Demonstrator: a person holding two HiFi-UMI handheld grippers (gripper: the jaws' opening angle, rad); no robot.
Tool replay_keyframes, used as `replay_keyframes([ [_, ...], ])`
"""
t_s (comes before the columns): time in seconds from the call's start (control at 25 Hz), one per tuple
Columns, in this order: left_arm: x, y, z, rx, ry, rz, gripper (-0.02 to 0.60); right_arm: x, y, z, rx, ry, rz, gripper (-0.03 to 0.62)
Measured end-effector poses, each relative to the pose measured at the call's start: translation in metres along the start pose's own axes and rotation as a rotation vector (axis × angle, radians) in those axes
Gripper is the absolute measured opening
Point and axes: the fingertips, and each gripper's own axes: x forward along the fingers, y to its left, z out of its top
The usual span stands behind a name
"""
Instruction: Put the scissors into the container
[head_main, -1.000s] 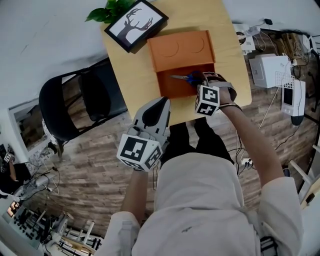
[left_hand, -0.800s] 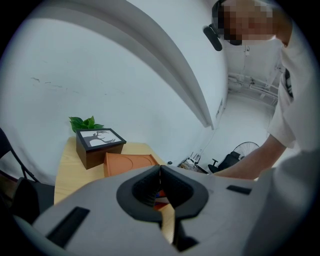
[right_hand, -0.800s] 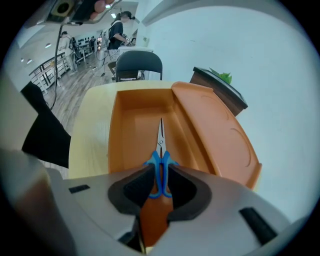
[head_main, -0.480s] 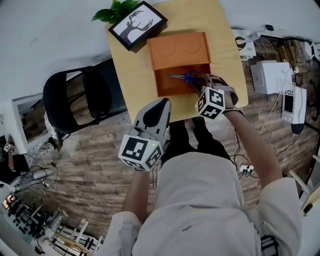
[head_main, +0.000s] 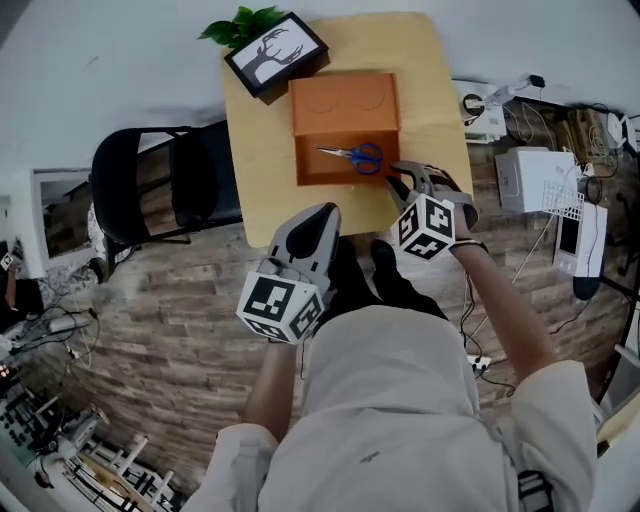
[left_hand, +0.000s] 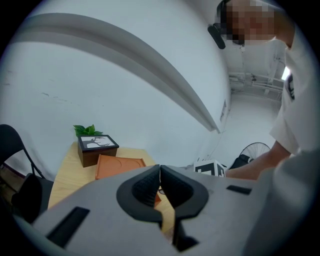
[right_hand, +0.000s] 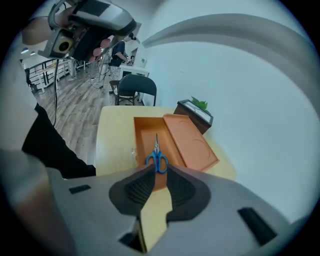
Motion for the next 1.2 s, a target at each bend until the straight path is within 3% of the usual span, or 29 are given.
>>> replay_keyframes([
  [0.36,-0.018,-0.052,-0.007,0.013,-0.057,0.057,0.008,-0.061,0.011,-0.015,-0.035,-0.072,-0.023,0.051],
  [0.76,-0.036,-0.09,-0.014,0.02,-0.11,0.128,0.008,-0.124,0.019,-0.011,0.002,-0.205,-0.037,0.028],
  [0.92,-0.042,-0.102,-0.016,0.025,-0.126,0.146,0.008,-0.153,0.013,-0.001,0.062,-0.286,-0.058,0.015],
  [1.2,-0.048,-0.116,-0.011,0.041,-0.157,0.161,0.008,-0.206,-0.007,0.021,0.268,-0.47,-0.087,0.0],
])
